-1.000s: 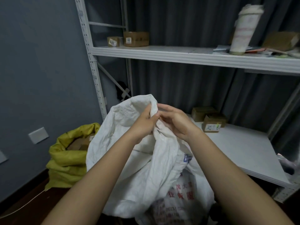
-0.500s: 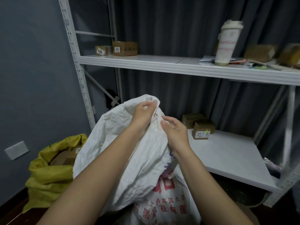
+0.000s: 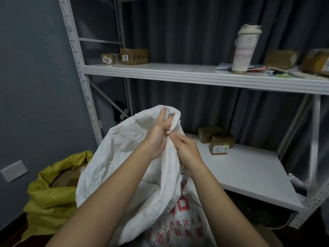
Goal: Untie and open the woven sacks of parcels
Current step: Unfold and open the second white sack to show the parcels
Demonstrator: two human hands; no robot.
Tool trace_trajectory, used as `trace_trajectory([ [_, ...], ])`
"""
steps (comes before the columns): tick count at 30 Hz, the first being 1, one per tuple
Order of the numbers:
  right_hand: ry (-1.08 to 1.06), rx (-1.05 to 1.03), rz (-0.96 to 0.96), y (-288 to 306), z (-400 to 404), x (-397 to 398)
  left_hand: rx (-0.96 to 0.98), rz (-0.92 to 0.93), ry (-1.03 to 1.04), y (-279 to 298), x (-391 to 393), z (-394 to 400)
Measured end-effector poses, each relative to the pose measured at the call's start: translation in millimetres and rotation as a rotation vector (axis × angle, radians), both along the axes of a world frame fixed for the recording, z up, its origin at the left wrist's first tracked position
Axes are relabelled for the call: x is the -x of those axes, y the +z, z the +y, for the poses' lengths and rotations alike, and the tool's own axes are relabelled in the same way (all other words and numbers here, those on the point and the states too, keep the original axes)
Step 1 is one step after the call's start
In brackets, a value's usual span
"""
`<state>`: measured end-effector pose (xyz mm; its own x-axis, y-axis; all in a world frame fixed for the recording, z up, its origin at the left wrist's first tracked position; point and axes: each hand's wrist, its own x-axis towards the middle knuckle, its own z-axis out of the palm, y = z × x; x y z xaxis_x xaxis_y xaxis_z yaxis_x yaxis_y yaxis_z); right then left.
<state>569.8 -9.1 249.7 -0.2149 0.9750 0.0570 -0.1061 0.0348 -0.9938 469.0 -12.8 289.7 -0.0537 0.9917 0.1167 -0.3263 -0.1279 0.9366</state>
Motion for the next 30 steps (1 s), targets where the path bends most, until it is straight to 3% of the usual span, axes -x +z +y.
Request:
trace_trajectory([
  [2, 0.089, 0.102, 0.262, -1, -2, -6, -0.007, -0.133, -0.055, 4, -1, -1],
  [6, 0.062, 0.118, 0.462, 2, -5, -11, -0.022, 0.121, -0.036, 9, -2, -3],
  [10, 0.028, 0.18, 0.663, 7, -1, -4, -0.002, 0.2, -0.004, 14, 6, -7],
  [13, -0.038, 0.207, 0.735, 14, 2, 3, 0.06, 0.498, 0.128, 10, 12, -19],
  [16, -0.101, 0.17, 0.652, 25, 2, 10, 0.07, 0.552, 0.115, 8, 17, -21],
  [21, -0.048, -0.136, 0.179, 38, -1, 3, 0.082, 0.55, 0.163, 17, 23, -13],
  [24, -0.038, -0.238, -0.042, 34, -1, -10, -0.018, 0.656, 0.172, 18, 17, -11],
  [27, -0.213, -0.161, 0.032, 28, 2, -11, -0.075, 0.706, 0.038, 19, 9, -10],
  [30, -0.223, 0.127, 0.283, 29, 9, -12, -0.027, 0.449, -0.2, 21, 10, -12],
])
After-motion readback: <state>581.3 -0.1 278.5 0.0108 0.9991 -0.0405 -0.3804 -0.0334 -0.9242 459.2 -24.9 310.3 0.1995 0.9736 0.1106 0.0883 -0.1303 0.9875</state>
